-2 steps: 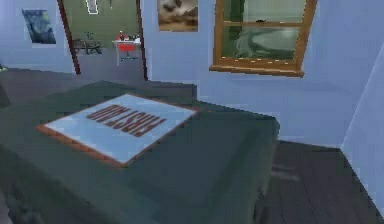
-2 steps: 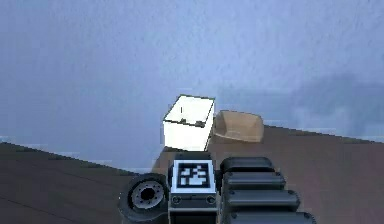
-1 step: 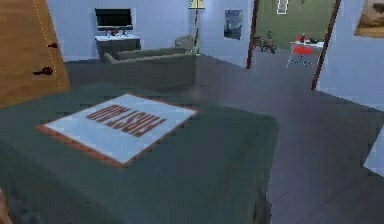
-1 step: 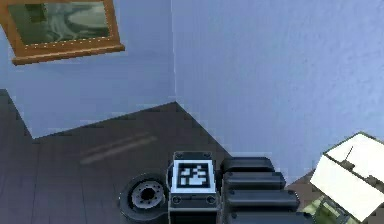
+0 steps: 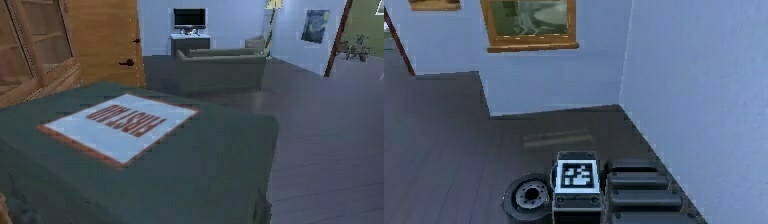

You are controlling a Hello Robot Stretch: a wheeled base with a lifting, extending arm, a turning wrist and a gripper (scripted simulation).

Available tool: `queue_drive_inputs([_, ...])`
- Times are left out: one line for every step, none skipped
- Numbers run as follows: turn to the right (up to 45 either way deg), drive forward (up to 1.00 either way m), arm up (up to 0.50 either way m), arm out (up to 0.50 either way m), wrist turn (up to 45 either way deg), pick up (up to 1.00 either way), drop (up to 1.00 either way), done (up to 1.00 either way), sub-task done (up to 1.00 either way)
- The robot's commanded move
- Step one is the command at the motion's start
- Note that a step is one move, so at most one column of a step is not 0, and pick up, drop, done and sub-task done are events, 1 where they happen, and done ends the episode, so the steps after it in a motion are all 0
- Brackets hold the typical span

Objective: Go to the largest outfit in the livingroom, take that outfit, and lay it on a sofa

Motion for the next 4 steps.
queue_drive_inputs([0.0, 0.25, 0.00, 0.00, 0.0, 0.00, 0.00, 0.00, 0.00])
queue_drive_inputs([27.0, 0.00, 0.00, 0.00, 0.0, 0.00, 0.00, 0.00, 0.00])
queue_drive_inputs([3.0, 0.00, 0.00, 0.00, 0.0, 0.00, 0.00, 0.00, 0.00])
queue_drive_inputs([0.0, 1.00, 0.00, 0.00, 0.0, 0.00, 0.00, 0.00, 0.00])
